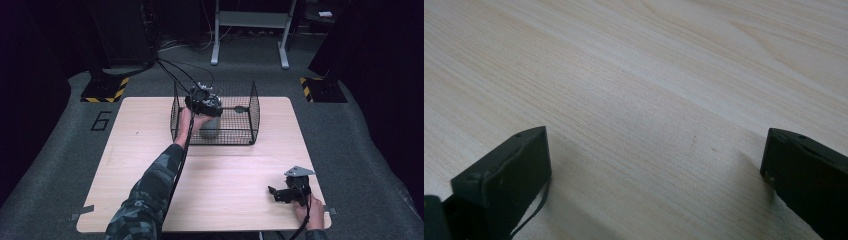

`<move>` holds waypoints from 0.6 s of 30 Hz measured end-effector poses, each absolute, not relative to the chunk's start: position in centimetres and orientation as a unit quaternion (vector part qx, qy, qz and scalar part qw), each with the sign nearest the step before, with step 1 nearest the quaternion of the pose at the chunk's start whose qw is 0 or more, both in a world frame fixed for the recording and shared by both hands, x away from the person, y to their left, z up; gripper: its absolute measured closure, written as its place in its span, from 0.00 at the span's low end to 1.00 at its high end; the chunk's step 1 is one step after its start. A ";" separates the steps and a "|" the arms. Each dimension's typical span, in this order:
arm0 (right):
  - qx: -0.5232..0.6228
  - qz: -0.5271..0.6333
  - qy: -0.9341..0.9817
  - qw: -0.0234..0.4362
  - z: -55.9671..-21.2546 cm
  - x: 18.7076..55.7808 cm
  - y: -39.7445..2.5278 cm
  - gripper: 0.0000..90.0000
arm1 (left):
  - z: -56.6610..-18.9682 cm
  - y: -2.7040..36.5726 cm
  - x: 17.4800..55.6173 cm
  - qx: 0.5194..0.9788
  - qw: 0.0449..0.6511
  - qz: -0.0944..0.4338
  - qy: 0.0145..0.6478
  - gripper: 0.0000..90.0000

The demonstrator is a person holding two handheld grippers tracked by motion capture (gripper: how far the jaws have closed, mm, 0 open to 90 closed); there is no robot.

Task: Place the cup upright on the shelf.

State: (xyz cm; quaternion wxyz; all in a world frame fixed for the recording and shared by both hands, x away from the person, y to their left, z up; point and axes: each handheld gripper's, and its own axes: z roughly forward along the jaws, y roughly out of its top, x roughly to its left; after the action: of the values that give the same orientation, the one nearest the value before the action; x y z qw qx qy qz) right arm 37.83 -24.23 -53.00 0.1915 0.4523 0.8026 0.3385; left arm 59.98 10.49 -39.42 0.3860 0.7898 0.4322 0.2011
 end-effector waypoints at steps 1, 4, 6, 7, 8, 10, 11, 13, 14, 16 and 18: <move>0.452 0.338 0.803 0.191 -53.0 37.8 -24.2 0.00 | -39.2 10.6 59.9 0.788 0.391 0.201 0.431 0.00; 0.453 0.339 0.802 0.192 -53.0 37.8 -24.2 0.00 | -38.8 10.6 59.5 0.786 0.395 0.209 0.427 0.00; 0.452 0.339 0.802 0.192 -53.0 37.8 -24.2 0.00 | -38.3 10.8 59.2 0.787 0.398 0.208 0.424 0.00; 0.452 0.339 0.802 0.192 -53.0 37.8 -24.2 0.00 | -38.1 10.9 59.0 0.791 0.395 0.208 0.418 0.00; 0.452 0.339 0.802 0.192 -53.0 37.8 -24.2 0.00 | -37.9 11.0 58.8 0.790 0.398 0.206 0.419 0.00; 0.452 0.339 0.802 0.192 -53.0 37.8 -24.2 0.00 | -37.5 11.2 58.4 0.792 0.396 0.211 0.414 0.00; 0.452 0.339 0.802 0.192 -53.0 37.8 -24.2 0.00 | -37.3 11.3 58.1 0.789 0.401 0.210 0.416 0.00; 0.452 0.339 0.803 0.192 -53.0 37.8 -24.2 0.00 | -36.8 11.6 57.6 0.792 0.396 0.218 0.410 0.00; 0.452 0.339 0.802 0.192 -53.0 37.8 -24.2 0.00 | -36.6 11.7 57.3 0.792 0.396 0.223 0.408 0.00; 0.452 0.339 0.802 0.192 -53.0 37.8 -24.2 0.00 | -36.1 11.8 56.5 0.793 0.397 0.227 0.401 0.00; 0.452 0.339 0.803 0.192 -53.0 37.8 -24.2 0.00 | -35.7 12.0 55.8 0.794 0.400 0.232 0.394 0.00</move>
State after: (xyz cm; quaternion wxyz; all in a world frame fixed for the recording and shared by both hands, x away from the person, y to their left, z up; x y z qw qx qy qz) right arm 37.83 -24.23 -53.00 0.1920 0.4522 0.8025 0.3386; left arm 55.79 12.03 -35.73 0.3995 0.7945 0.3941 0.2322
